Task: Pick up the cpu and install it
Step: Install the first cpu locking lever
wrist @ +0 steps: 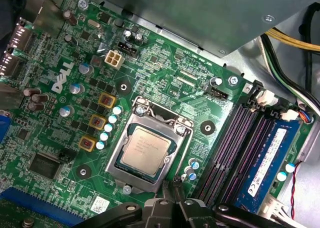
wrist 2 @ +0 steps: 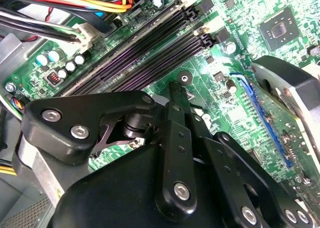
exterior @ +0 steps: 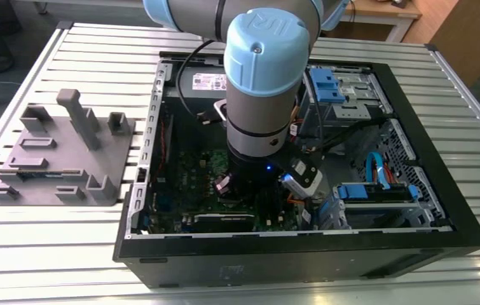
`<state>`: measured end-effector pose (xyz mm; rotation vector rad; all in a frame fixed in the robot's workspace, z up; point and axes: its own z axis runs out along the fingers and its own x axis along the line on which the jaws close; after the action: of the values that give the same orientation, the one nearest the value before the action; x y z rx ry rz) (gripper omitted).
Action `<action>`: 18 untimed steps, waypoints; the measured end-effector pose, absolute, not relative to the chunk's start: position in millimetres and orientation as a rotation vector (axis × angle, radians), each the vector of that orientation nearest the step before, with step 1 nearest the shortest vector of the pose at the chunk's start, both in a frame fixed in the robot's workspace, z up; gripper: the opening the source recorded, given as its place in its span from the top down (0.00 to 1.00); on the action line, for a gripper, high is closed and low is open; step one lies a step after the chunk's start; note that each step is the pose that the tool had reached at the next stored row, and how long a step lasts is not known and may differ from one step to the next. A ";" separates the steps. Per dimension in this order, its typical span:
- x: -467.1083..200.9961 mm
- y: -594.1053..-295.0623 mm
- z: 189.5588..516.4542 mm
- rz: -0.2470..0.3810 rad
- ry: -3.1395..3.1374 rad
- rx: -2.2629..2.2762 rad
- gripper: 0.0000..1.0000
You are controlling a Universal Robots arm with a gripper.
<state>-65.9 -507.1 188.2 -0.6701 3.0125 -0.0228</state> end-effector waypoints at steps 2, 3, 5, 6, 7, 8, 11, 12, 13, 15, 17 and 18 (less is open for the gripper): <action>-65.9 -507.1 188.2 -0.023 3.012 -0.671 0.89; -65.9 -507.1 188.2 -0.023 3.012 -0.671 0.89; -65.9 -507.1 188.1 -0.023 3.012 -0.672 0.89; -65.9 -507.1 188.1 -0.023 3.011 -0.675 0.89; -65.9 -507.1 188.1 -0.022 3.011 -0.678 0.89; -65.9 -507.1 188.1 -0.022 3.010 -0.681 0.89; -65.9 -507.1 188.0 -0.022 3.008 -0.688 0.89; -65.9 -507.1 188.0 -0.022 3.008 -0.691 0.89; -65.9 -507.1 188.0 -0.022 3.007 -0.693 0.89; -65.8 -507.1 188.0 -0.022 3.006 -0.698 0.89; -65.5 -507.0 187.7 -0.020 3.004 -0.704 0.89; -65.5 -507.0 187.7 -0.020 3.004 -0.707 0.89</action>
<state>-65.5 -507.0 187.7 -0.7067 3.0036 -0.0201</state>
